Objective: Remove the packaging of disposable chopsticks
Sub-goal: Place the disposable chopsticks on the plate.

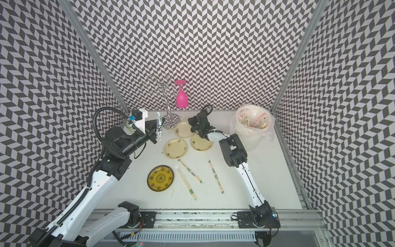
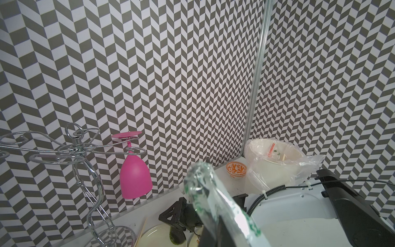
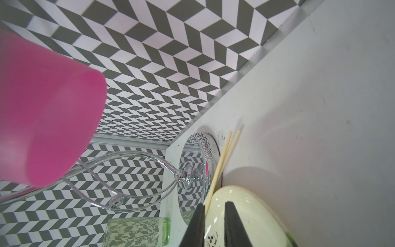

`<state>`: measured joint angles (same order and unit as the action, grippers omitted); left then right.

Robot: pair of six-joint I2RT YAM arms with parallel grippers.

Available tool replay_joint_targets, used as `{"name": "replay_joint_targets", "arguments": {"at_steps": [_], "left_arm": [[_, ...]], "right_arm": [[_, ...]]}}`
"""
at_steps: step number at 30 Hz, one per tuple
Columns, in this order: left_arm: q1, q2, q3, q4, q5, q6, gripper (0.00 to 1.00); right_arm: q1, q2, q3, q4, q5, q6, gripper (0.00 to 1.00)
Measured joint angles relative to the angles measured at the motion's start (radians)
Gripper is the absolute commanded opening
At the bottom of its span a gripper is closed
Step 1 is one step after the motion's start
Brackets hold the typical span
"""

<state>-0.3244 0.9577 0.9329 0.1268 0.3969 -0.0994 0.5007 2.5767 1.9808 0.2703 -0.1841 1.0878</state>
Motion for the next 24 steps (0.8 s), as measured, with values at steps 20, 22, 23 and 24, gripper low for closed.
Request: {"name": "replay_joint_targets", "arguments": {"at_steps": [20, 22, 23, 24], "left_arm": [[0.008, 0.000, 0.000, 0.000, -0.002, 0.000, 0.00], [0.011, 0.000, 0.000, 0.000, -0.003, 0.000, 0.00], [0.011, 0.000, 0.000, 0.000, -0.003, 0.000, 0.00], [0.011, 0.000, 0.000, 0.000, -0.004, 0.000, 0.00]], "right_arm": [[0.013, -0.173, -0.060, -0.006, 0.031, -0.093, 0.23], [0.019, -0.210, -0.069, -0.008, 0.030, -0.109, 0.24], [0.023, -0.230, -0.074, -0.008, 0.030, -0.121, 0.24], [0.027, -0.249, -0.080, -0.008, 0.029, -0.129, 0.25]]}}
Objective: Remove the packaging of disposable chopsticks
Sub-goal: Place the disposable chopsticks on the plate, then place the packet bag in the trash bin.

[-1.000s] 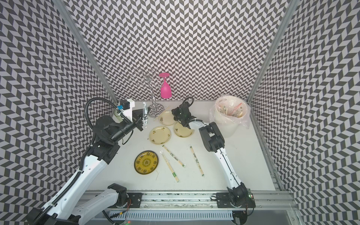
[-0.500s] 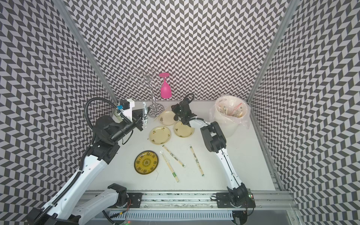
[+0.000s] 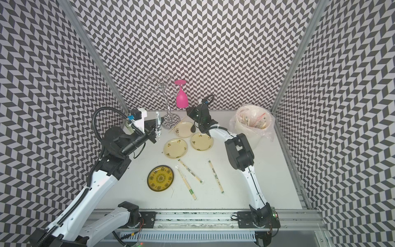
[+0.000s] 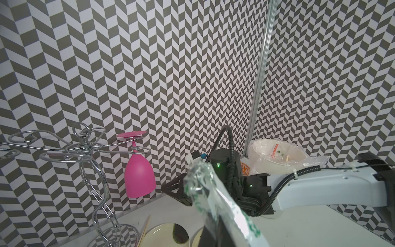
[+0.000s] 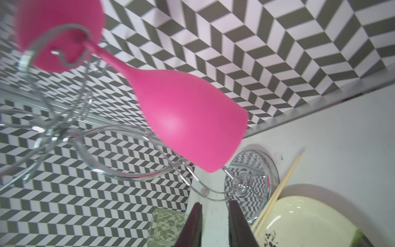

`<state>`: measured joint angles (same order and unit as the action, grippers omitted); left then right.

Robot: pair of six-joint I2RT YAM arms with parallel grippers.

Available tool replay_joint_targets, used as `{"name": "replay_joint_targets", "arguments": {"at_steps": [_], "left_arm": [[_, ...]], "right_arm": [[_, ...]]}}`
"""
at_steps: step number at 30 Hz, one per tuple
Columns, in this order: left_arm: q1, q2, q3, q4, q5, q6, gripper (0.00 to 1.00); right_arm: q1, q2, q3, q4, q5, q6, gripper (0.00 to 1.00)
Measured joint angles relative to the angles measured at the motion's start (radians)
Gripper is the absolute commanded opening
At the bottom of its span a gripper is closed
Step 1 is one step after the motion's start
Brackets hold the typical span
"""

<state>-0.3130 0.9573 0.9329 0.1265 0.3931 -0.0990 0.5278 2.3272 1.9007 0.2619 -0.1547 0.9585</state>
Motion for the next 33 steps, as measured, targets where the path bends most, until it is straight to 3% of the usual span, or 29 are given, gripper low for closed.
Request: {"name": "replay_joint_targets", "arguments": {"at_steps": [8, 15, 20, 26, 33], "left_arm": [[0.005, 0.001, 0.000, 0.000, -0.003, -0.005, 0.00], [0.006, 0.021, 0.000, 0.003, 0.020, -0.025, 0.00], [0.006, 0.027, 0.000, 0.003, 0.023, -0.026, 0.00], [0.007, 0.026, 0.000, 0.002, 0.019, -0.014, 0.00], [0.008, 0.026, 0.000, 0.002, 0.019, 0.003, 0.00]], "right_arm": [[0.051, -0.285, -0.217, 0.042, -0.032, -0.133, 0.32], [0.092, -0.567, -0.494, 0.186, -0.226, -0.311, 0.44], [0.141, -0.722, -0.636, 0.214, -0.326, -0.449, 0.46], [0.218, -0.815, -0.676, 0.167, -0.389, -0.525, 0.47], [0.323, -0.834, -0.624, 0.061, -0.329, -0.514, 0.49]]}}
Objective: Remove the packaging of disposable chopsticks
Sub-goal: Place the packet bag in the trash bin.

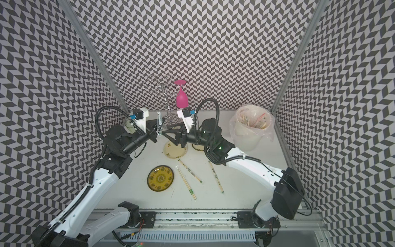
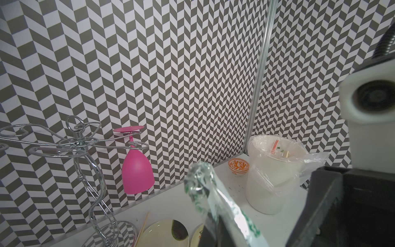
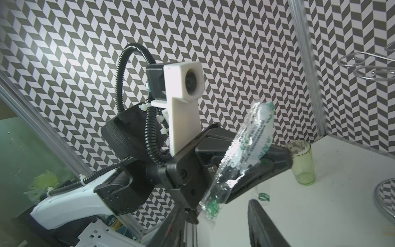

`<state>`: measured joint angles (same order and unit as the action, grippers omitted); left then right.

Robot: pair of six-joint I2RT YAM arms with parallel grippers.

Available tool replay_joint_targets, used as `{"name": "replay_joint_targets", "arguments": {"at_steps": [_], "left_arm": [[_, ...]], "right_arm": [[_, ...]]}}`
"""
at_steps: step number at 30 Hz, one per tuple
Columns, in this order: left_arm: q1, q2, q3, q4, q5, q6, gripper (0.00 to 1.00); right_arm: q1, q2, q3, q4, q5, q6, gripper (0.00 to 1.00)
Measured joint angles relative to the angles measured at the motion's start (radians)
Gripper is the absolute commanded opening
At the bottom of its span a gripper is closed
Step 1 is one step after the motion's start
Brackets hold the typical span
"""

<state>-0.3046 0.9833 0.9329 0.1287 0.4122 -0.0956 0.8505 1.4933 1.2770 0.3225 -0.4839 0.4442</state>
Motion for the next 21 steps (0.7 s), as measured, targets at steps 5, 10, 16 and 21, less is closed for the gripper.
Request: {"name": "replay_joint_targets", "arguments": {"at_steps": [5, 10, 16, 21], "left_arm": [[0.000, -0.002, 0.000, 0.001, 0.005, 0.006, 0.00], [0.000, -0.002, 0.000, 0.001, 0.009, 0.018, 0.00], [0.000, -0.002, 0.000, 0.001, 0.017, 0.033, 0.00], [0.000, -0.002, 0.000, 0.001, 0.023, 0.042, 0.00]], "right_arm": [[0.031, 0.021, 0.074, -0.053, 0.051, 0.028, 0.48], [0.037, 0.049, 0.108, -0.072, 0.063, 0.050, 0.32], [0.038, 0.052, 0.108, -0.092, 0.064, 0.071, 0.07], [0.037, 0.052, 0.108, -0.092, 0.065, 0.076, 0.00]]}}
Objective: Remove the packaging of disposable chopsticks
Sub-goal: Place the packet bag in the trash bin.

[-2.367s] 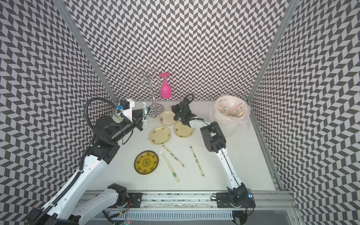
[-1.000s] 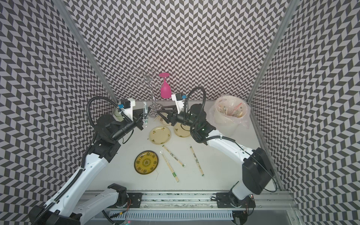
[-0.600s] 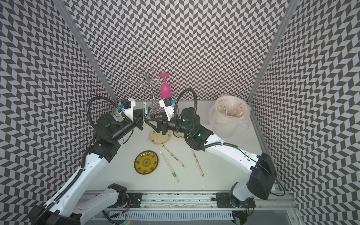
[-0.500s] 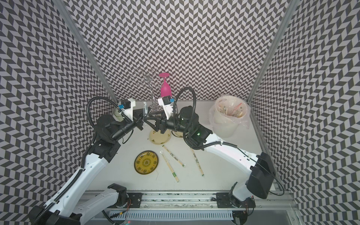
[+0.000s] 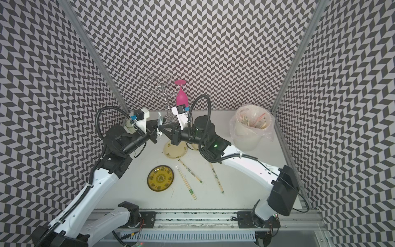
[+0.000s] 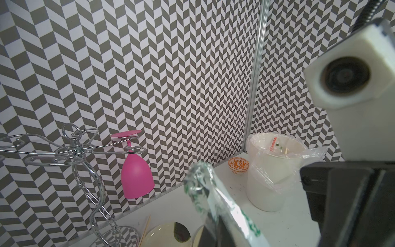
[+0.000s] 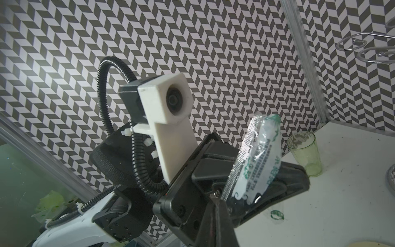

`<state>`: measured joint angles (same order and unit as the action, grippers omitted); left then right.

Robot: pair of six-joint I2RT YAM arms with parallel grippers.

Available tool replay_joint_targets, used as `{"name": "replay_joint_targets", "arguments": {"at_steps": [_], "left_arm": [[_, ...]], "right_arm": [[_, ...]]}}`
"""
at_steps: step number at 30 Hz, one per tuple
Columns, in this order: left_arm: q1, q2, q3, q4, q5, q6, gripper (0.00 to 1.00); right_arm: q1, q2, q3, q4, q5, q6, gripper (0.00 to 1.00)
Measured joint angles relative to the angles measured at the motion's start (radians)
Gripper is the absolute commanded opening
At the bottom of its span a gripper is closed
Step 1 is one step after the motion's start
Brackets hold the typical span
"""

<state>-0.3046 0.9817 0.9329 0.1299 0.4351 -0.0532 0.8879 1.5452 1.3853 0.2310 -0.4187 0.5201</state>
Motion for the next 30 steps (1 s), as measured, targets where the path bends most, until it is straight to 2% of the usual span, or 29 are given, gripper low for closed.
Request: {"name": "replay_joint_targets", "arguments": {"at_steps": [5, 6, 8, 9, 12, 15, 19, 22, 25, 28, 30], "left_arm": [[0.000, 0.000, -0.003, 0.002, 0.000, 0.004, 0.00], [0.000, -0.002, -0.005, 0.003, 0.000, 0.004, 0.00], [0.000, -0.005, -0.010, 0.004, -0.001, 0.005, 0.00], [0.000, -0.008, -0.013, 0.004, -0.001, 0.007, 0.00], [0.000, -0.016, -0.019, 0.007, -0.002, 0.008, 0.00], [0.000, -0.022, -0.021, 0.012, -0.001, 0.008, 0.00], [0.000, -0.023, -0.022, 0.023, 0.004, 0.008, 0.00], [0.000, -0.023, -0.022, 0.026, 0.005, 0.008, 0.00], [0.000, -0.023, -0.022, 0.026, 0.004, 0.008, 0.00], [0.000, -0.023, -0.022, 0.026, 0.004, 0.008, 0.00], [0.001, -0.023, -0.022, 0.026, 0.004, 0.008, 0.01]], "right_arm": [[-0.001, -0.016, -0.020, 0.000, 0.015, -0.003, 0.00], [-0.001, -0.023, -0.028, 0.000, 0.020, -0.003, 0.02], [-0.002, -0.033, -0.035, -0.001, 0.031, 0.001, 0.26], [-0.003, -0.035, -0.035, -0.001, 0.038, 0.000, 0.33], [-0.006, -0.036, -0.035, -0.002, 0.052, 0.004, 0.44], [-0.008, -0.036, -0.035, -0.009, 0.052, 0.008, 0.46], [-0.008, -0.021, -0.024, -0.021, 0.036, 0.023, 0.44], [-0.008, -0.002, -0.021, -0.015, 0.000, 0.040, 0.38], [-0.008, 0.010, -0.021, -0.008, -0.035, 0.058, 0.23], [-0.008, 0.012, -0.021, 0.006, -0.057, 0.068, 0.00], [-0.008, 0.011, -0.021, 0.017, -0.061, 0.066, 0.00]]}}
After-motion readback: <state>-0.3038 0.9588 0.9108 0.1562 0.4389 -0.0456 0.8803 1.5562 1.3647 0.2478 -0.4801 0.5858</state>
